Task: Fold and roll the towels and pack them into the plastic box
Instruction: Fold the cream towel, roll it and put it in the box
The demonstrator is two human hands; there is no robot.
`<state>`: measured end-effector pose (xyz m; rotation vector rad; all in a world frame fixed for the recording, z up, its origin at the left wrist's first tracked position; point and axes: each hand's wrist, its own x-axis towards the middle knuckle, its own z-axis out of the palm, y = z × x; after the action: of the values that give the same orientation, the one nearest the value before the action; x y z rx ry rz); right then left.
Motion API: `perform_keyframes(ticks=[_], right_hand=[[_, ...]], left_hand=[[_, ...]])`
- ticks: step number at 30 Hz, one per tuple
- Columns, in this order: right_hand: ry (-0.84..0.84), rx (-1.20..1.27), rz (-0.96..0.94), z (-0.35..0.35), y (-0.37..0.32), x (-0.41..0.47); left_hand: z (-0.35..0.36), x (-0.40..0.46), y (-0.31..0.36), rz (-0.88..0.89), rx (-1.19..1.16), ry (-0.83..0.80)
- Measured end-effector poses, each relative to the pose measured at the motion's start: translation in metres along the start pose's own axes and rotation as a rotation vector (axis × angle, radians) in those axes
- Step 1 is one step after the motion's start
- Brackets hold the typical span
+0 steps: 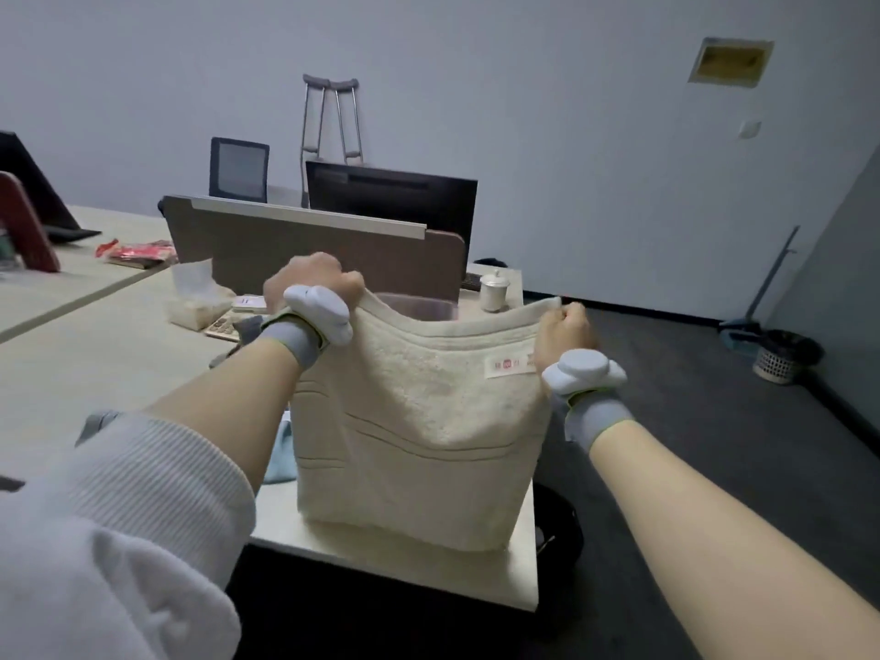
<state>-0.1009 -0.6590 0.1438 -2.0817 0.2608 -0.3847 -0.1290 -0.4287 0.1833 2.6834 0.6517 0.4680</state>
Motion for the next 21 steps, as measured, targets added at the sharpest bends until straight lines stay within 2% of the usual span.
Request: perform_keyframes(ticks=[7,10,18,21], right_hand=[[-0.253,-0.163,0.231,0.076,0.104,-0.014],[-0.291,-0.249,0.282,0.105,0.128,-0.004],[-0.183,-0.302,0.303,0.182,0.128,0.080],[-0.254,-0.414,0.339,0.205,0.138,0.100]], left_hand=[[0.109,0.006,-0.049,-0.115,0.160,-0.298],[0.148,0.026,-0.059,-0.114,0.210,-0.389],[0.214,0.126,-0.063,-0.149,0.118,-0.350],[0.244,0.145,-0.079,-0.132,0.108,-0.406]])
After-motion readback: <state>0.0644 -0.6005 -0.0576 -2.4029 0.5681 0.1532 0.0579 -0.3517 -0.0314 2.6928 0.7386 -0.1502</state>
